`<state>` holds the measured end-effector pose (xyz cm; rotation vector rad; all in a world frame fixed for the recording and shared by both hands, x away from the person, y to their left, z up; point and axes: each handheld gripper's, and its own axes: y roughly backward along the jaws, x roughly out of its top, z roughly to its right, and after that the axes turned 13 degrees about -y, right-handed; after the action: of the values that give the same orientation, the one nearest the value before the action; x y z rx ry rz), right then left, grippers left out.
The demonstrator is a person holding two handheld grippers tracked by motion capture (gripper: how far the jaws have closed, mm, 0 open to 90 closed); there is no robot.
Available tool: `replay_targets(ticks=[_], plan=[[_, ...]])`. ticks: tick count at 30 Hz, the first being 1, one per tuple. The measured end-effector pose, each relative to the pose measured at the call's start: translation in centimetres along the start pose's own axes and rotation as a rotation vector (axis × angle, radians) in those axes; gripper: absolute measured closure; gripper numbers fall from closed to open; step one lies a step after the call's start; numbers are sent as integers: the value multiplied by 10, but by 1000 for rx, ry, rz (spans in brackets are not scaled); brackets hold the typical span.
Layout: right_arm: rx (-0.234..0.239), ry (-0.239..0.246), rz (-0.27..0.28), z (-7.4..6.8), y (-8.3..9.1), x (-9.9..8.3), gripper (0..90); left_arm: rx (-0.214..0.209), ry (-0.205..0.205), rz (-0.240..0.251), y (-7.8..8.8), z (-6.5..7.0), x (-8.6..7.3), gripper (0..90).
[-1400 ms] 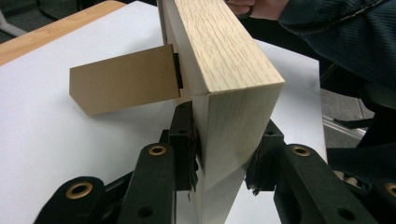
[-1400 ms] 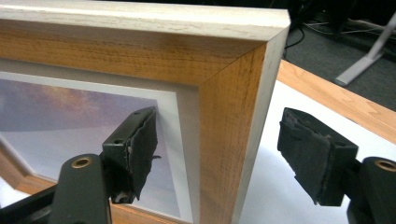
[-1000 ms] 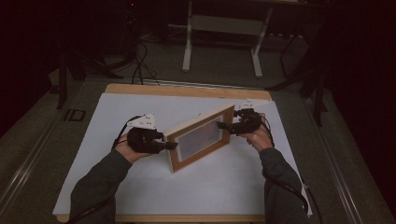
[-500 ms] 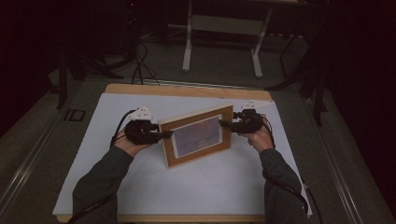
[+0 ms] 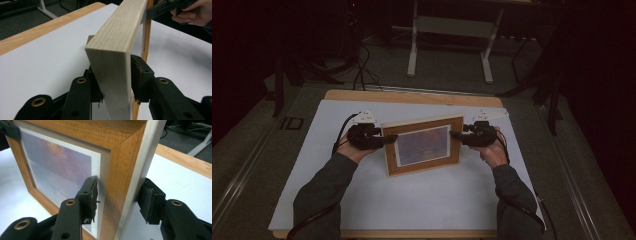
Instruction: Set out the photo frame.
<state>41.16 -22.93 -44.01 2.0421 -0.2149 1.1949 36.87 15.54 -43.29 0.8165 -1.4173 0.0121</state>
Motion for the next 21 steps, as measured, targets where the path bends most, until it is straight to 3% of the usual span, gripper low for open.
replay_targets(ticks=[7,21], plan=[[-4,-10,10,-3,7,-10,573,16,19,11,-5,-4,0,605],[-10,-63,27,-6,13,-29,614,5,37,39,-14,-13,1,560]])
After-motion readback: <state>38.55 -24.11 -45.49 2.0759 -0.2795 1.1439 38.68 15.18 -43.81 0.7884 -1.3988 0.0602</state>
